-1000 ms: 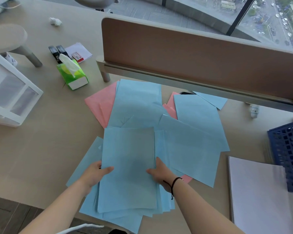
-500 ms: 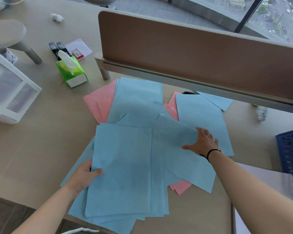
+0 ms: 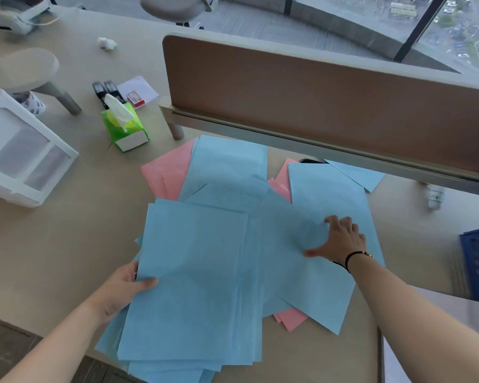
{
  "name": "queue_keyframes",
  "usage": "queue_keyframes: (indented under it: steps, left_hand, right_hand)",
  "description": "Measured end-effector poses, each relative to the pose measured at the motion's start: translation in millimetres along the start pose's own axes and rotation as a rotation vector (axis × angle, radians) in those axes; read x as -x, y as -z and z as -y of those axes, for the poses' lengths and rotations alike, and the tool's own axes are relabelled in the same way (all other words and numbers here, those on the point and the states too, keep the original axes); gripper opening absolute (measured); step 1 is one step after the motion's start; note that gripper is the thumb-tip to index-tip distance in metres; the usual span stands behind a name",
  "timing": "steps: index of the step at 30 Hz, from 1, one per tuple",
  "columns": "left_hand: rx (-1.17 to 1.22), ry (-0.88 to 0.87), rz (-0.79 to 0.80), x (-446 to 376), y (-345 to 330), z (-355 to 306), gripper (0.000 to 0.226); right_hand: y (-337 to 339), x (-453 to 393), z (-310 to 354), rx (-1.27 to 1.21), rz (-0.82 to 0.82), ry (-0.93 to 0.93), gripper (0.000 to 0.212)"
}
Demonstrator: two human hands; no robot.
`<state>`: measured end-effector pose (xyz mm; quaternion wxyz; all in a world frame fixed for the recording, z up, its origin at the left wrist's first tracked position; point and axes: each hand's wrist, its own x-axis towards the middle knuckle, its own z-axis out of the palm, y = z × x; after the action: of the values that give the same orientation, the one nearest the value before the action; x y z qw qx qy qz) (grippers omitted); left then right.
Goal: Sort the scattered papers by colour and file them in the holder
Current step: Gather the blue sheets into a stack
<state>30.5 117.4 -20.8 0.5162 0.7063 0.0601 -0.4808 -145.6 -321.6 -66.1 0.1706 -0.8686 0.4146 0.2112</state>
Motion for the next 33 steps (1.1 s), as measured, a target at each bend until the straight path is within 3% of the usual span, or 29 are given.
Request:
queue_keyframes:
  steps: [2, 5, 7, 9, 11, 14, 18, 22, 26, 31, 33]
  left_hand:
    - [-0.016, 0.001, 0.03, 0.8, 2.4, -2.9, 0.045]
    - [-0.019, 0.021, 0.048, 0.2, 4.8, -4.9, 0.069]
    - [0.01, 0.025, 0.049, -1.3, 5.8, -4.5, 0.058]
    - [0.036, 0.034, 0.037, -2.4, 6.9, -3.6, 0.043]
    - [0.066, 0.04, 0.04, -3.4, 8.5, -3.0, 0.043]
    - [0.118, 0.035, 0.041, -4.9, 10.6, -3.4, 0.05]
    - [0.081, 0.007, -0.045, -12.3, 12.9, -1.8, 0.037]
    - [0.049, 0.044, -0.14, -24.9, 17.3, 8.8, 0.036]
    - [0.063, 0.107, -0.163, -28.4, 9.2, 13.2, 0.031]
    - [0.047, 0.137, -0.187, -28.6, -3.7, 8.2, 0.023]
    - [0.063, 0.14, -0.204, -28.3, -5.5, 5.9, 0.029]
  right_hand:
    - [1.4, -3.2, -2.7, -0.009, 0.006, 0.02, 0.102]
    - [4.7, -6.2, -8.0, -0.029, 0.017, 0.017, 0.079]
    - [6.0, -5.8, -11.2, -0.069, 0.01, 0.031, 0.076]
    - [6.9, -5.3, -13.1, -0.108, 0.002, 0.062, 0.087]
    - [8.1, -4.7, -12.8, -0.089, 0.028, 0.08, 0.091]
    - [8.0, -6.9, -12.4, -0.039, 0.064, 0.09, 0.056]
    - [12.5, -2.6, -17.7, -0.335, 0.122, 0.104, 0.022]
    - [26.3, 6.8, -40.9, -0.519, 0.069, 0.05, 0.018]
    - [25.3, 19.6, -57.1, -1.054, 0.188, -0.12, 0.01]
    - [-4.5, 39.9, -11.2, -1.154, 0.241, -0.13, 0.012]
    - [-24.9, 48.7, 25.8, -1.111, 0.235, -0.07, 0.008]
